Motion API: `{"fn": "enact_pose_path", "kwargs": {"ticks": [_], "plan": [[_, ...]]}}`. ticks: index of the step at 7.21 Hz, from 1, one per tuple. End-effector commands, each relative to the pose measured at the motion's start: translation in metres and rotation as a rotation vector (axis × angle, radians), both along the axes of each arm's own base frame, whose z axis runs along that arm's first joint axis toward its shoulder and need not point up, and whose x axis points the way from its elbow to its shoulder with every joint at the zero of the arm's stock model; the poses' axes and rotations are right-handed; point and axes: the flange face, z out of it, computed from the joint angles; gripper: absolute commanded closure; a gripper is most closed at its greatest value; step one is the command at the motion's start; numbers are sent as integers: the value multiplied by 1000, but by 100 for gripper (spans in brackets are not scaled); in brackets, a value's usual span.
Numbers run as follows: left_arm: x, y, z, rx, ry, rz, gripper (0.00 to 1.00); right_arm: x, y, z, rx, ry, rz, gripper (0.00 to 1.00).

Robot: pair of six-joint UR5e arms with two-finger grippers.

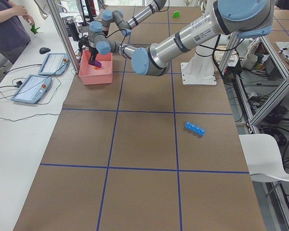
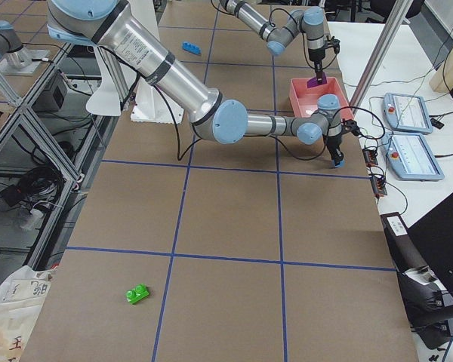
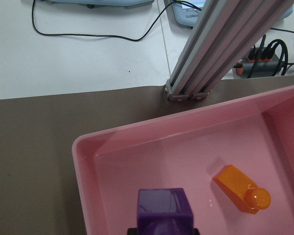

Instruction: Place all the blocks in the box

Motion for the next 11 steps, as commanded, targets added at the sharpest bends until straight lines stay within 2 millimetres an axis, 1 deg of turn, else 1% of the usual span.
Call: {"fn": "enact_pose_path", "kwargs": {"ticks": [1, 2, 3, 4, 5, 6, 7, 8, 9, 10, 11], "plan": [[21, 13, -1, -18, 9, -1, 59, 39, -21, -20, -14, -56, 12, 100], [27, 17, -1, -14, 4, 0, 5, 50, -32, -44, -18, -79, 14, 100], [28, 19, -4, -10, 7, -2, 0, 64, -45, -80, -39, -105, 12, 100], [22, 17, -9, -27, 21, -22, 0, 71, -54, -117, -66, -128, 5, 100], [6, 7, -13, -22, 24, -30, 0, 67, -56, -153, -81, -176, 15, 100], [-19, -1, -22, -62, 52, 7, 0, 58, -54, -178, -99, -213, 44, 100], [-58, -7, -43, -104, 64, 55, 0, 47, -51, -198, -89, -229, 40, 100], [-90, -4, -64, -111, 24, 93, 0, 29, -44, -212, -92, -243, 39, 100], [-118, 7, -68, -97, -33, 127, 0, 10, -37, -228, -73, -245, 34, 100], [-148, 24, -49, -70, -63, 147, 0, -21, -25, -241, -39, -231, 33, 100], [-175, 46, -15, -61, -79, 150, 0, -70, -3, -243, 11, -197, 54, 100]]}}
